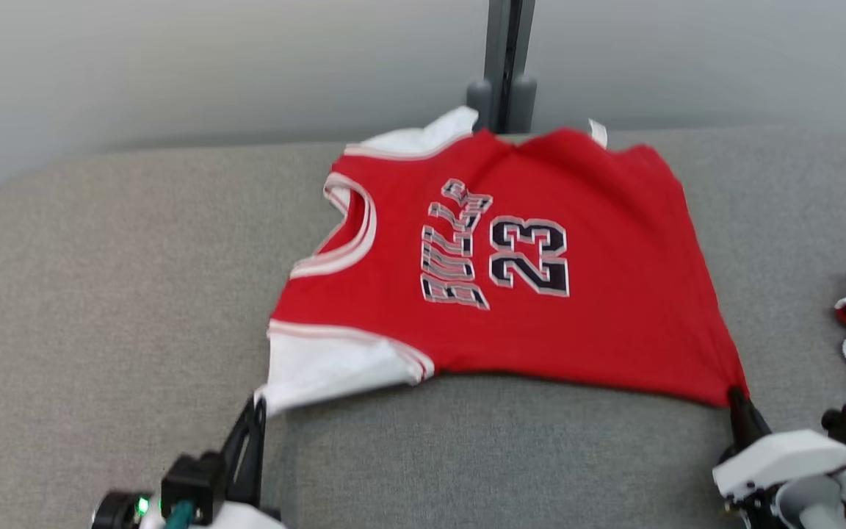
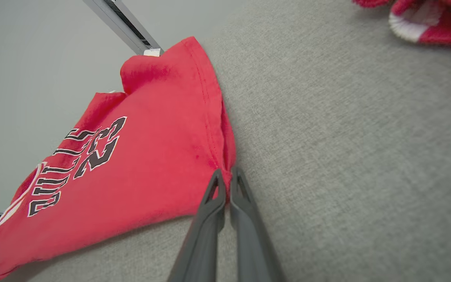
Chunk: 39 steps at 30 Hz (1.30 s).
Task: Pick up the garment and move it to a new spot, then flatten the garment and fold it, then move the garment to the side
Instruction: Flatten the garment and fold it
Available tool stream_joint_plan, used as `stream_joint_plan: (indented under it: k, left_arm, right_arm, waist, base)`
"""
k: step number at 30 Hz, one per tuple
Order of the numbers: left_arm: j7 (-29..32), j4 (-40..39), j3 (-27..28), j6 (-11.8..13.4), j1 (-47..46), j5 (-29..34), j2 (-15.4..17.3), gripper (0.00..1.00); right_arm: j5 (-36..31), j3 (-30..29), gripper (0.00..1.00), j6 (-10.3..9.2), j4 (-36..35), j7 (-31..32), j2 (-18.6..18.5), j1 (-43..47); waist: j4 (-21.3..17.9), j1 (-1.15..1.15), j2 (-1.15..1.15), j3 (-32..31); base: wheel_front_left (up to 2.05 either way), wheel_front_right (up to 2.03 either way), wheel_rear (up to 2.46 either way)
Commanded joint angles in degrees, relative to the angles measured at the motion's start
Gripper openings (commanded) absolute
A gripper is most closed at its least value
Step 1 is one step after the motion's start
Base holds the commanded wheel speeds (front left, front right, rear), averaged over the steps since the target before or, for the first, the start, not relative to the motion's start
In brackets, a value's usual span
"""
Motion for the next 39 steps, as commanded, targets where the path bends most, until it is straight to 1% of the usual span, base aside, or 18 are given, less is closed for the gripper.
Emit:
stream_joint_plan:
  k: [1, 4, 7, 11, 17, 21, 23, 27, 30, 35, 38, 39]
  left_arm:
    - [0.0, 0.2, 0.5, -0.2, 1.4, 0.2, 0.1, 0.0]
    - [0.0, 1.1, 0.6, -0.9, 5.0, 0.8, 0.0, 0.0]
    - [0.0, 1.7, 1.3, -1.0, 8.0, 0.9, 0.0, 0.0]
    - [0.0, 2.5, 1.6, -1.3, 11.4, 1.1, -0.3, 0.0]
    - [0.0, 3.2, 1.7, -1.6, 15.3, 0.9, -0.6, 0.0]
    - [0.0, 0.3, 2.0, -1.6, 16.0, 1.1, -0.7, 0.0]
    - [0.0, -3.6, 1.9, -2.2, 12.7, 1.7, -0.7, 0.0]
    - [0.0, -5.3, 1.2, -3.9, 6.3, 3.2, -0.3, 0.0]
    - [0.0, -3.5, 0.9, -4.5, 0.3, 3.9, 0.2, 0.0]
    - [0.0, 0.5, 0.8, -4.5, -9.0, 4.6, 0.7, 0.0]
    - [0.0, 2.7, 0.2, -4.6, -13.5, 5.1, 1.2, 0.0]
    - [0.0, 2.7, 0.2, -4.6, -13.5, 5.1, 1.2, 0.0]
  right_arm:
    - [0.5, 0.2, 0.0, -0.02, 0.5, -0.3, -0.6, 1.6]
    - [1.6, 0.3, 0.0, -0.02, 0.7, -0.5, -1.0, 4.0]
    - [2.2, 0.5, 0.0, -0.02, 0.6, -0.6, -1.2, 6.5]
    - [1.7, 0.4, 0.0, -0.02, -0.2, -0.6, -2.0, 10.0]
    - [1.6, 0.8, 0.0, -0.02, -1.8, -0.6, -2.7, 14.6]
    - [1.9, 0.2, 0.0, -0.02, -4.1, -0.6, -3.5, 14.6]
    - [0.5, -1.8, 0.0, -0.02, -8.5, -0.6, -3.7, 12.9]
    - [-0.3, -2.2, 0.0, -0.01, -11.6, -0.6, -2.2, 10.7]
    - [-0.9, -1.3, 0.0, -0.01, -11.3, -0.6, -1.4, 7.4]
    - [-1.6, -1.2, 0.0, -0.01, -9.5, -0.6, -0.5, 0.6]
    - [-2.5, -1.4, 0.0, -0.01, -7.9, -0.6, -0.4, -3.1]
    - [-2.5, -1.4, 0.0, -0.01, -7.9, -0.6, -0.4, -3.1]
  waist:
    - [0.1, 0.0, 0.0, -3.8]
    - [0.4, 0.0, 0.0, -6.1]
    - [0.7, 0.0, 0.0, -7.7]
    - [1.1, 0.0, 0.0, -9.3]
    - [0.8, 0.0, 0.0, -10.2]
    - [0.1, 0.0, 0.0, -9.3]
    - [-0.2, 0.0, 0.0, -8.0]
    - [-0.2, 0.0, 0.0, -6.4]
    - [-0.6, 0.0, 0.0, -4.9]
    - [-1.5, 0.0, 0.0, -0.9]
    - [-1.9, 0.0, 0.0, 1.8]
    - [-1.9, 0.0, 0.0, 1.8]
  base:
    - [0.0, 0.0, 0.0]
    - [0.0, 0.0, 0.0]
    - [0.0, 0.0, 0.0]
    - [0.0, 0.0, 0.0]
    - [0.0, 0.0, 0.0]
    - [0.0, 0.0, 0.0]
    - [0.0, 0.0, 0.0]
    - [0.0, 0.0, 0.0]
    - [0.0, 0.0, 0.0]
    - [0.0, 0.0, 0.0]
    - [0.0, 0.0, 0.0]
    - [0.0, 0.0, 0.0]
